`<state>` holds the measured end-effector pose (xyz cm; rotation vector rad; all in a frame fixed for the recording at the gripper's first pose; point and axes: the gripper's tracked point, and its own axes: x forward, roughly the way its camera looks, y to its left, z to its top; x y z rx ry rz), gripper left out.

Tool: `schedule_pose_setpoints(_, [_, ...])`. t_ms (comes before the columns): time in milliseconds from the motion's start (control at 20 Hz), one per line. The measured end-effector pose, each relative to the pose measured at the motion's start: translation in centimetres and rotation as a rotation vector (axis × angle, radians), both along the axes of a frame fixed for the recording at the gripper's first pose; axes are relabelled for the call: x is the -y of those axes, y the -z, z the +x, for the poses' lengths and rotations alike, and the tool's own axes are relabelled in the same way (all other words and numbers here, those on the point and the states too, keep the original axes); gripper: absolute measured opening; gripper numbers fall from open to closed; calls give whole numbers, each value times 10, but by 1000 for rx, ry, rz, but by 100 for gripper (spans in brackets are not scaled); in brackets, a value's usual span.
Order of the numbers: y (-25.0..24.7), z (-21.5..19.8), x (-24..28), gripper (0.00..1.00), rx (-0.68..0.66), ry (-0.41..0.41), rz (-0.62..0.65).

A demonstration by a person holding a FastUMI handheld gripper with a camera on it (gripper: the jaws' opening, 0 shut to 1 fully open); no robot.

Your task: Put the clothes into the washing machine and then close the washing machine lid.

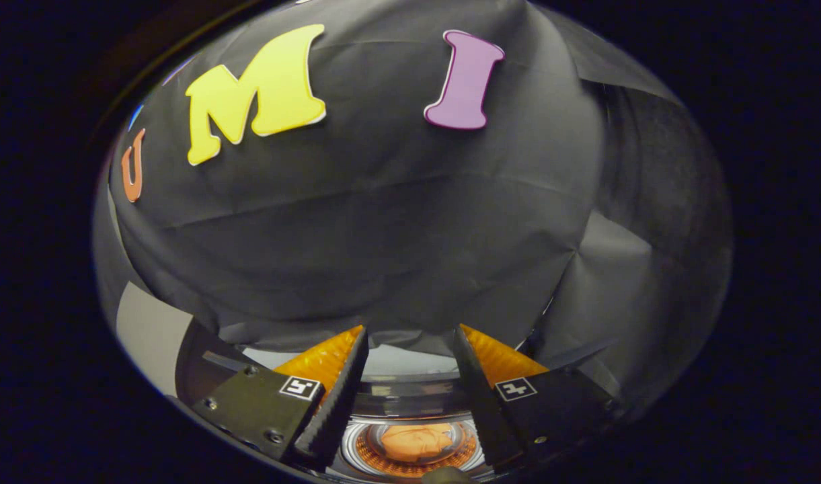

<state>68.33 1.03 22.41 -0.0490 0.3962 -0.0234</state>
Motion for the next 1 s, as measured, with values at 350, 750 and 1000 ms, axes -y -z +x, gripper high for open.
schedule_pose_setpoints(350, [0,-5,-1,82,86,-14,13])
schedule_pose_setpoints(750, [-1,-10,-2,82,108,-32,7])
schedule_pose_setpoints(1000, [2,-12,-2,82,121,-42,3])
